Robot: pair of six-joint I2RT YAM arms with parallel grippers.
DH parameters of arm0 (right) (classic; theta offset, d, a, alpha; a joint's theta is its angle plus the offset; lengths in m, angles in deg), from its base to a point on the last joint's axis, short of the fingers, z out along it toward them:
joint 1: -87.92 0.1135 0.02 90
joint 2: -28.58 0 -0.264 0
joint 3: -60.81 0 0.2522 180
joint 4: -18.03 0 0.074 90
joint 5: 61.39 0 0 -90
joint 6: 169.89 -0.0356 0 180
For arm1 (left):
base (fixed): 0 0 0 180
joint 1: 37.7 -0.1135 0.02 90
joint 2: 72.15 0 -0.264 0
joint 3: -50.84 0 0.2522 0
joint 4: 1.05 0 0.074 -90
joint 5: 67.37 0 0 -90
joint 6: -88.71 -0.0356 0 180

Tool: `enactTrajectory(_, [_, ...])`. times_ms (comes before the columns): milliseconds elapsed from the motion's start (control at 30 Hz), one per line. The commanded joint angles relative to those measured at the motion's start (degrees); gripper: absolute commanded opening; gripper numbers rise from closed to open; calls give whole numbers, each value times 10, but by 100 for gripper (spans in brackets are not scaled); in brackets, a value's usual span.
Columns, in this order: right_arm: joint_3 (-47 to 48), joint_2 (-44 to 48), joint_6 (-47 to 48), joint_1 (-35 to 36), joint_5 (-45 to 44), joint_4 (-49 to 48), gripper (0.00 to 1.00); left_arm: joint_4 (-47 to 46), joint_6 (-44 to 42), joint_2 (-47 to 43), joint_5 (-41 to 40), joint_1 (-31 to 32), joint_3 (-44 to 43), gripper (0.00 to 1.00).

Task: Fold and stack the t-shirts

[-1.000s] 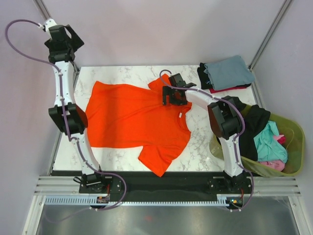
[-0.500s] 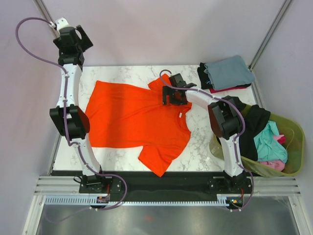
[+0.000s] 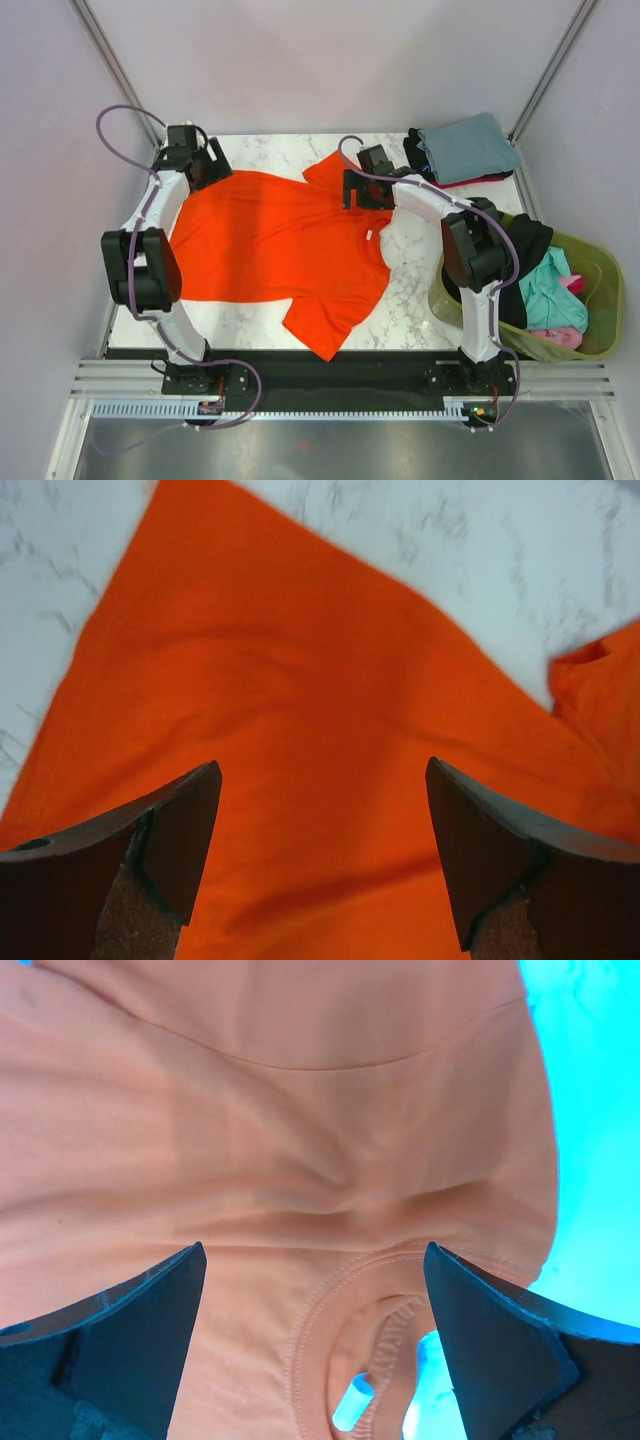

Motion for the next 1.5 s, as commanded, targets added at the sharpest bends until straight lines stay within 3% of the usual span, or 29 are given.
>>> enactTrajectory(0, [22, -1, 8, -4, -14, 2, 98, 10, 37, 41, 13, 4, 28, 90])
enactTrajectory(433, [200, -189, -10, -55, 31, 26, 98, 33, 60, 264, 27, -7, -123, 89])
enactTrajectory(567, [345, -281, -15, -71, 45, 57, 98, 32, 87, 304, 35, -29, -144, 89])
enactTrajectory(733, [497, -387, -46, -96, 89, 34, 98, 76, 81, 353, 39, -36, -256, 88])
enactTrajectory(967, [485, -382, -66, -112, 113, -86, 98, 112, 89, 371, 63, -44, -355, 88])
enactTrajectory(1067, [447, -339, -52, -111, 143, -142, 98, 110, 86, 305, 71, -44, -332, 88])
enactTrajectory(1233, [420, -242, -17, -100, 179, -160, 98, 111, 79, 116, 19, -44, -201, 91])
enactTrajectory(1367, [354, -141, 5, -85, 172, -163, 98, 114, 93, -37, -86, -52, -20, 94])
enactTrajectory(1433, [300, -78, -1, -78, 173, -157, 98, 114, 152, -105, -130, -64, 58, 95])
enactTrajectory(1467, [275, -55, -9, -77, 175, -156, 98, 93, 165, -179, -145, -69, 158, 96])
